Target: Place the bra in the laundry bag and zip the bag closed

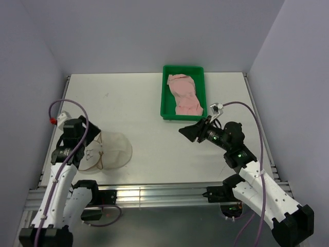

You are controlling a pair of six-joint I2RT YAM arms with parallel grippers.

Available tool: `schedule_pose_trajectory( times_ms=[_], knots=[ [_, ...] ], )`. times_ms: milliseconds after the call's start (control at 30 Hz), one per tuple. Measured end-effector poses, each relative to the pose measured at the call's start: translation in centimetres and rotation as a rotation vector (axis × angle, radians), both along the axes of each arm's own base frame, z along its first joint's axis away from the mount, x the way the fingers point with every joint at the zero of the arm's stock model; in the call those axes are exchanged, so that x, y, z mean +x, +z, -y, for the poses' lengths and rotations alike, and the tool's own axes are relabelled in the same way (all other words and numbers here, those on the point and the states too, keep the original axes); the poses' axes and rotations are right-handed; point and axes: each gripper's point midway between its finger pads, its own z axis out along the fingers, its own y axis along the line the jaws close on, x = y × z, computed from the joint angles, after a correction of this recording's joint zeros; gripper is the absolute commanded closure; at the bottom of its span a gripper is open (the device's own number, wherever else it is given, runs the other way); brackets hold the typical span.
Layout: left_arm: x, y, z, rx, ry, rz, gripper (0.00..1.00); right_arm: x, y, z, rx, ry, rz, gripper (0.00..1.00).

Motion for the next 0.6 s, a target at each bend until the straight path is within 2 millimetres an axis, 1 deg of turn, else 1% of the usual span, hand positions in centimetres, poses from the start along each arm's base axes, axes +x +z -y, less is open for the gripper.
schedule_pose_trajectory(
  times_ms=[100, 133, 200, 267, 367, 400, 467, 533, 567, 600],
  knots=[
    [0.0, -3.2, -3.5, -0.054, 0.13, -0.064, 0.19, -0.2, -0.3, -0.4, -0.019, 0.009, 0.002, 0.4],
    [-0.2, -4.2, -4.3, -0.077, 0.158, -0.084, 0.19, -0.3, -0.4, -0.6, -0.025, 0.01, 0.002, 0.4],
    [-0.1, -5.3, -4.7, -0.12, 0.172, -0.11, 0.22, -0.4, -0.6, -0.7, -0.035, 0.011, 0.003, 0.4],
    [0.6, -6.0, -4.5, -0.16, 0.151, -0.119, 0.25, -0.4, -0.8, -0.9, -0.045, 0.012, 0.001, 0.4],
    [1.7, -7.4, -2.7, -0.232, 0.063, -0.139, 0.23, -0.4, -1.1, -1.1, -0.058, 0.013, -0.003, 0.41],
    [1.9, -7.8, -2.2, -0.251, 0.041, -0.145, 0.22, -0.5, -1.3, -1.2, -0.062, 0.017, -0.005, 0.41],
    [2.0, -8.7, -1.3, -0.283, -0.001, -0.153, 0.24, -0.7, -1.5, -1.5, -0.069, 0.026, -0.007, 0.41],
    [1.9, -9.0, -0.7, -0.304, -0.032, -0.147, 0.31, -0.8, -1.7, -1.8, -0.078, 0.034, -0.011, 0.41],
    [2.0, -9.0, -0.4, -0.312, -0.046, -0.138, 0.42, -0.8, -1.8, -1.9, -0.082, 0.037, -0.014, 0.41],
    [2.2, -9.0, -0.2, -0.323, -0.058, -0.129, 0.48, -0.8, -1.9, -2.0, -0.087, 0.041, -0.017, 0.41]
  ],
)
